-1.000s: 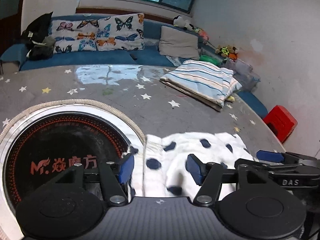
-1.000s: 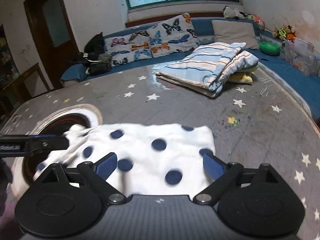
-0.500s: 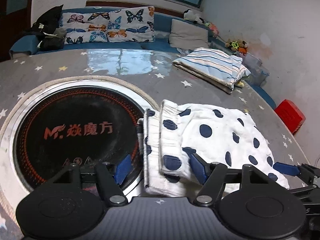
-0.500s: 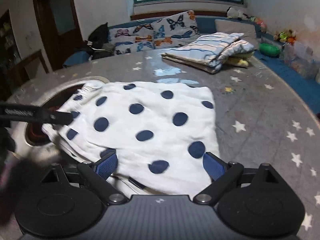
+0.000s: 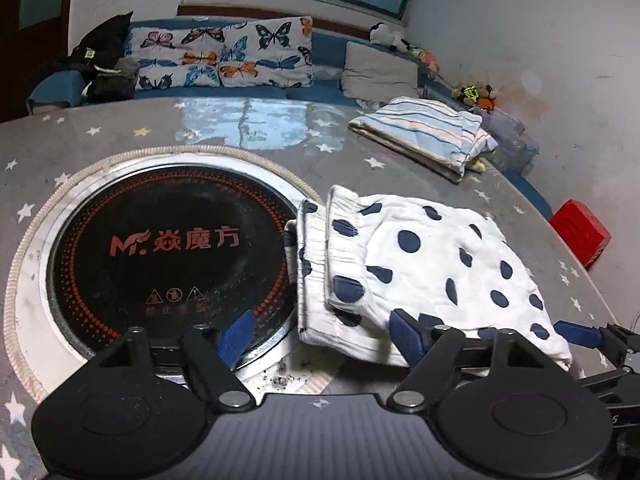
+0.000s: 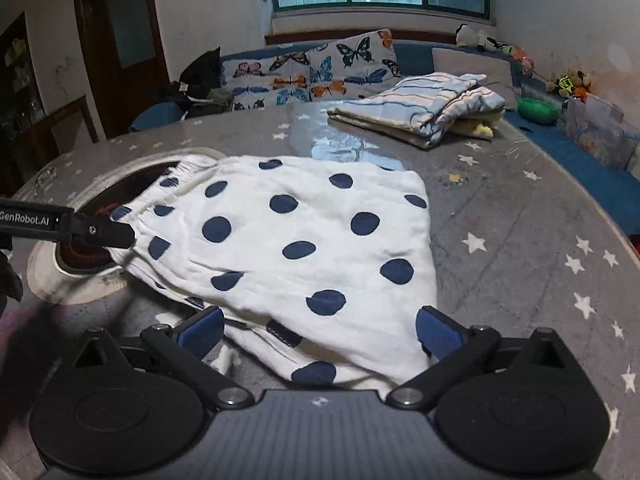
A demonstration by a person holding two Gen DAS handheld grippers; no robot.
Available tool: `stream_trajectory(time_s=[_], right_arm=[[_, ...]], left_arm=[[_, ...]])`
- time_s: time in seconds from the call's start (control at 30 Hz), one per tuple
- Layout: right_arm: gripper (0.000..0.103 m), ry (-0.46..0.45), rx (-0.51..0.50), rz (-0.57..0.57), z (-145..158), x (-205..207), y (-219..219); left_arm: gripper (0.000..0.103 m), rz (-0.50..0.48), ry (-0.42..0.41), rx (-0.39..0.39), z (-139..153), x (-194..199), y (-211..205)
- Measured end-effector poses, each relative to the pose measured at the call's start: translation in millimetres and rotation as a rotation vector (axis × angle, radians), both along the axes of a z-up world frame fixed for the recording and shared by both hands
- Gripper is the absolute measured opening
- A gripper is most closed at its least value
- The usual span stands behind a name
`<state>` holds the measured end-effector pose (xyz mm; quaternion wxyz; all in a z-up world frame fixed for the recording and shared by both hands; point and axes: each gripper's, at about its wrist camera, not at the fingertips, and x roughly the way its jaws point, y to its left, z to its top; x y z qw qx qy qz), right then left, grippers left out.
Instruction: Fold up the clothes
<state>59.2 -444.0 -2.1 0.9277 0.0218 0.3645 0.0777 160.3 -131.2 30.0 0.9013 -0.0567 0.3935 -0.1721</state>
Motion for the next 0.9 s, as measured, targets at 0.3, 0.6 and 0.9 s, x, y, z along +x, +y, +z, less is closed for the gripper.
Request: stream_trajectory(time_s=[0.3, 0.6, 0.9], right_arm=[[0.103, 0.025, -0.011, -0.041, -3, -9, 2], [0.103, 0.046, -0.068, -0.073, -5, -13, 10], [0.103, 0.068, -0.066, -0.114, -10, -22, 15]], left_arm=[[0.097, -0.025, -0.015, 0.015, 2, -19, -2], [0.103, -0.063, -0.020, 0.025, 1, -37, -2], [0.103, -0.073, -0.003, 0.022, -4, -53, 0]])
